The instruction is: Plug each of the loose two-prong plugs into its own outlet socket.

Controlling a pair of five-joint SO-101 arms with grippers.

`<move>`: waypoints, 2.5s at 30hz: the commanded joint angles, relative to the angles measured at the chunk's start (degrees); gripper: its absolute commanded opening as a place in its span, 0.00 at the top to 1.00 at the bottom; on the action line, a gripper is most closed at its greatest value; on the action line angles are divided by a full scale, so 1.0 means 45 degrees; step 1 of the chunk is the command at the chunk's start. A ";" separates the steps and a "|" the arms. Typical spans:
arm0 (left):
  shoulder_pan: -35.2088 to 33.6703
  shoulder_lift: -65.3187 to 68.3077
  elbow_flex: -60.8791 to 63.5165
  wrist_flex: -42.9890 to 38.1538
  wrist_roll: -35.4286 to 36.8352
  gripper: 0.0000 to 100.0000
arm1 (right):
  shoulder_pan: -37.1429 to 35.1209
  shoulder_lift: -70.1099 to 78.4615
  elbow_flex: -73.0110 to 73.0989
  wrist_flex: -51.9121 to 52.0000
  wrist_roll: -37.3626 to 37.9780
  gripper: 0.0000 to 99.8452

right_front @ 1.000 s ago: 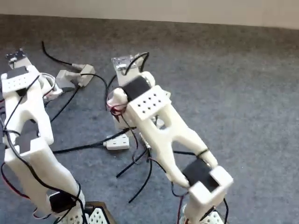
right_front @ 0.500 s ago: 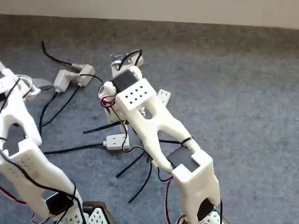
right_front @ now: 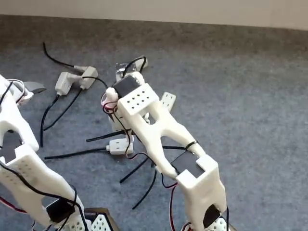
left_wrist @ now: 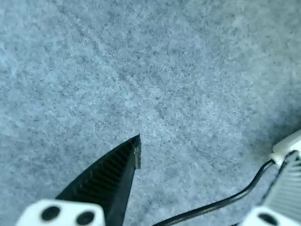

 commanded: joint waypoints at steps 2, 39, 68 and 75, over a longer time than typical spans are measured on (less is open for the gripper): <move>-0.0166 -0.0088 -0.0518 -0.0293 -0.0137 0.56 | -0.0400 -0.0264 -0.0088 0.0537 -0.0117 0.99; -0.1104 -0.0088 -0.0537 -0.0762 -0.0586 0.57 | 0.0147 0.0635 -0.0107 0.0361 0.0039 0.99; -0.1162 -0.0088 -0.0537 -0.0762 -0.0606 0.57 | 0.0088 0.0166 0.0928 0.0537 0.0117 0.99; -0.1182 -0.0068 -0.0518 -0.0879 -0.0606 0.57 | 0.0186 0.0283 0.1280 -0.0107 0.0156 0.99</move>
